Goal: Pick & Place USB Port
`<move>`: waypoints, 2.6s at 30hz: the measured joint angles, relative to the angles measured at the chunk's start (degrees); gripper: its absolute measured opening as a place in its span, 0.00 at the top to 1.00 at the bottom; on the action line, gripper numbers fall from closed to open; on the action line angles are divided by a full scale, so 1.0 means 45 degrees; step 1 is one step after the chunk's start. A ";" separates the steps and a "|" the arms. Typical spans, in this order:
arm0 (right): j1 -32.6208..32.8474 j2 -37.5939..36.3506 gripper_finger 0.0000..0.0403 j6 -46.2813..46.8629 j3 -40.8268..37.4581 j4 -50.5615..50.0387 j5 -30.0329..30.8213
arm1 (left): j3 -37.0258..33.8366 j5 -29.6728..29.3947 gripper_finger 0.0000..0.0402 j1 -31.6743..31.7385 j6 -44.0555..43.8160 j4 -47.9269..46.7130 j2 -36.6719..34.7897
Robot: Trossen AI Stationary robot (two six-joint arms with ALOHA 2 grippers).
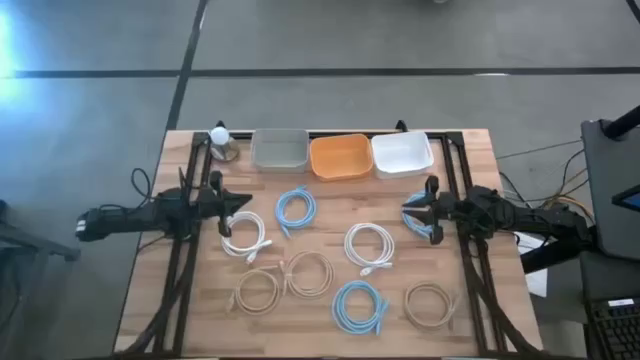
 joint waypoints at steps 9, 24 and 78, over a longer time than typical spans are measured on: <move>0.0002 -0.0002 0.80 -0.0006 -0.0002 0.0000 0.0000 | 0.0002 -0.0003 0.99 -0.0003 0.0000 0.0000 0.0004; 0.0000 0.0000 0.82 0.0002 -0.0004 0.0001 -0.0004 | -0.0003 -0.0002 0.99 -0.0002 0.0000 0.0000 -0.0001; 0.0005 0.0000 0.81 0.0005 -0.0004 0.0003 -0.0001 | 0.0000 -0.0002 0.99 0.0000 0.0000 -0.0001 0.0002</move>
